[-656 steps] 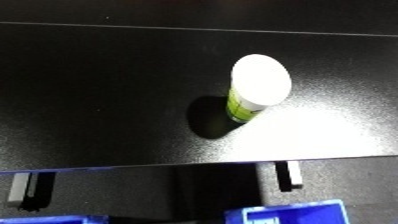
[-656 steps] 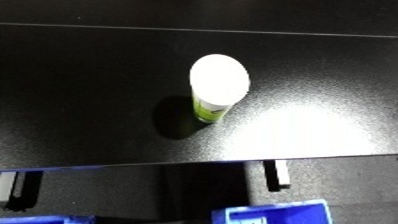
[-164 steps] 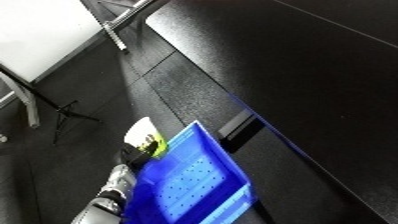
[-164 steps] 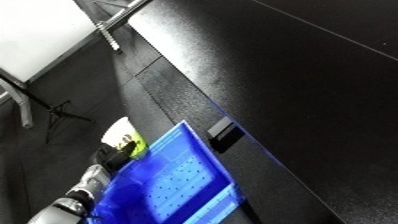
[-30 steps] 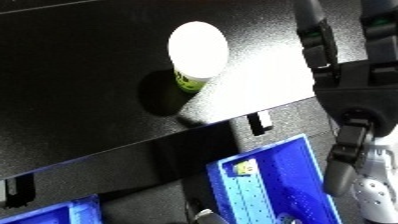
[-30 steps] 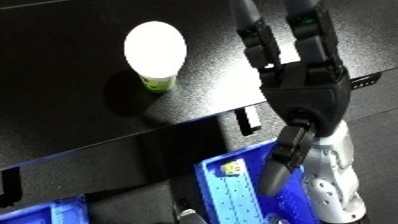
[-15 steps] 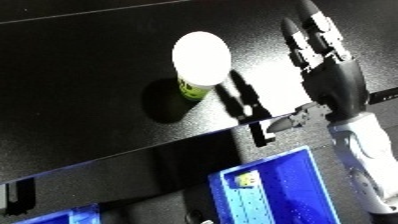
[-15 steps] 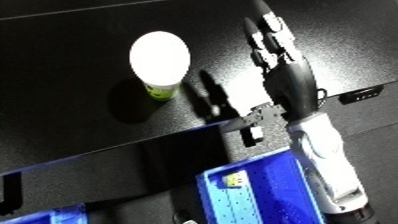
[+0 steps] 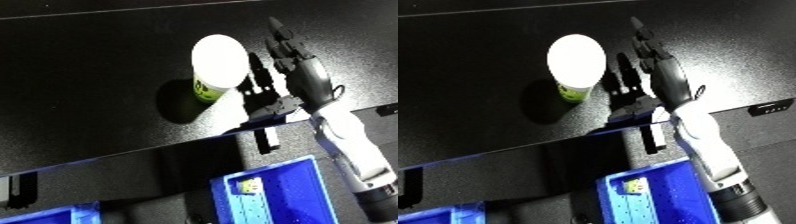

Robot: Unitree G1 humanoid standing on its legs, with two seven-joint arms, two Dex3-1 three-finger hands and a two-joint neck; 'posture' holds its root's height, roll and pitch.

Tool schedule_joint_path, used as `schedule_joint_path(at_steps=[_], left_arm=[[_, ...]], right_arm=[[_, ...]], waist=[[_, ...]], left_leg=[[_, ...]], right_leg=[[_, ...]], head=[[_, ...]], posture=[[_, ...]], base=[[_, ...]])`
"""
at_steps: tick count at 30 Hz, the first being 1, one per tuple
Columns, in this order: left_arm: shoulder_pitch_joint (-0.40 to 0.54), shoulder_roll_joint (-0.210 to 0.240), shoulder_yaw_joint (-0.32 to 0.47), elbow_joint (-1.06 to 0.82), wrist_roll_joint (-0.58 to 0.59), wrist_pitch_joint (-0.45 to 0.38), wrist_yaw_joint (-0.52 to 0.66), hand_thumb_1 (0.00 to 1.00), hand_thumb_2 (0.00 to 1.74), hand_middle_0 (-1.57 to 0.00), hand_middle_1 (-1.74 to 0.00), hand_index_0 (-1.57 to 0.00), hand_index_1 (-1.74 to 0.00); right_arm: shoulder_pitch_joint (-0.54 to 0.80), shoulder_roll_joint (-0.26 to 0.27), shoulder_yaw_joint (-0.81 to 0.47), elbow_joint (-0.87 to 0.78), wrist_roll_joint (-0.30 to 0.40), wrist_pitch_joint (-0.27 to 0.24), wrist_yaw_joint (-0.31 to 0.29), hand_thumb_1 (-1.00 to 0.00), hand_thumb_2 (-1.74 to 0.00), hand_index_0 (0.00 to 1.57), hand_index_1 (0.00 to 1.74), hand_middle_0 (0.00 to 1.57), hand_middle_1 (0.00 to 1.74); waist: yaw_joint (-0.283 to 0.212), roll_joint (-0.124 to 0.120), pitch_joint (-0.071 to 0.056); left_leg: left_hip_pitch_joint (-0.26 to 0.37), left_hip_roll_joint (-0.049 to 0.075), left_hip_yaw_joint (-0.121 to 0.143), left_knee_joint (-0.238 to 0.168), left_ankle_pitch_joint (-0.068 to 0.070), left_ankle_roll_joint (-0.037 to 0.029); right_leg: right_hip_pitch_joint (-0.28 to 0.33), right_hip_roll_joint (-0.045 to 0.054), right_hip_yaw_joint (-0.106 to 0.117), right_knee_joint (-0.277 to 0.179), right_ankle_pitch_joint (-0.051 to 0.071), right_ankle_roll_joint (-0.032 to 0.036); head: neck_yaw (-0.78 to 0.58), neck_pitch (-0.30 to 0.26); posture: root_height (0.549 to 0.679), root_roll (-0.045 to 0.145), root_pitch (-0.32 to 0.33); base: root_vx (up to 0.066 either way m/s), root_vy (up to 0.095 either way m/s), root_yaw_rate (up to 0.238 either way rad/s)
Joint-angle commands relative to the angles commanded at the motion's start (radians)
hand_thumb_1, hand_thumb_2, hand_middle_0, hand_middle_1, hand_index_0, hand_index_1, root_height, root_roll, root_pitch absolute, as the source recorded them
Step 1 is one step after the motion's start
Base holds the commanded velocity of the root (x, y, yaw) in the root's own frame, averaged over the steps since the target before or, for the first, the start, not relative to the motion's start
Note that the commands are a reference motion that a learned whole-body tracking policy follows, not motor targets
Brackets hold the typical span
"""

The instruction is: Pick up the object and place it into the box

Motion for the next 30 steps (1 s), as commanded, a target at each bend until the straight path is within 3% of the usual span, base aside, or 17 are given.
schedule_joint_path(at_steps=[9, 16, 26, 30], left_arm=[[-0.004, -0.007, -0.015, 0.000, 0.006, 0.004, -0.002, 0.00, 0.00, 0.00, 0.00, 0.00, 0.00], [-0.009, -0.010, -0.023, -0.019, 0.007, 0.017, 0.008, 0.00, 0.00, 0.00, 0.00, 0.00, 0.00], [-0.004, -0.016, -0.024, -0.032, 0.009, 0.028, 0.013, 0.00, 0.00, 0.00, 0.00, 0.00, 0.00], [0.000, -0.018, -0.023, -0.027, 0.007, 0.022, 0.008, 0.00, 0.00, 0.00, 0.00, 0.00, 0.00]], right_arm=[[-0.081, 0.029, 0.056, 0.032, 0.037, 0.044, 0.039, 0.00, 0.00, 0.00, 0.00, 0.00, 0.00], [-0.127, 0.052, 0.093, 0.011, 0.031, 0.062, 0.069, -0.35, -0.61, 0.55, 0.61, 0.55, 0.61], [-0.120, 0.070, 0.100, -0.046, 0.012, 0.102, 0.043, -0.85, -1.48, 1.33, 1.48, 1.33, 1.48], [-0.107, 0.068, 0.092, -0.047, 0.009, 0.094, 0.024, -0.85, -1.48, 1.33, 1.48, 1.33, 1.48]], waist=[[0.018, 0.007, -0.002], [0.028, 0.012, -0.004], [0.027, 0.011, -0.005], [0.022, 0.011, -0.005]], left_leg=[[-0.006, -0.009, -0.006, 0.003, 0.001, -0.0012], [-0.011, -0.012, -0.006, 0.011, 0.000, -0.0006], [-0.010, -0.011, -0.005, 0.005, 0.004, -0.0047], [-0.007, -0.008, -0.003, -0.001, 0.006, -0.0065]], right_leg=[[-0.007, -0.0061, -0.004, 0.007, -0.002, -0.0032], [-0.014, -0.0126, -0.005, 0.021, -0.006, -0.0045], [-0.016, -0.0139, -0.004, 0.019, -0.006, -0.0040], [-0.016, -0.0116, -0.003, 0.015, -0.004, -0.0035]], head=[[0.050, 0.016], [0.078, 0.019], [0.101, 0.032], [0.120, 0.042]], posture=[[0.635, 0.057, -0.041], [0.634, 0.060, -0.042], [0.635, 0.065, -0.038], [0.635, 0.065, -0.036]], base=[[0.000, 0.005, 0.060], [0.006, 0.006, 0.051], [0.001, -0.004, 0.020], [-0.004, -0.005, -0.019]])
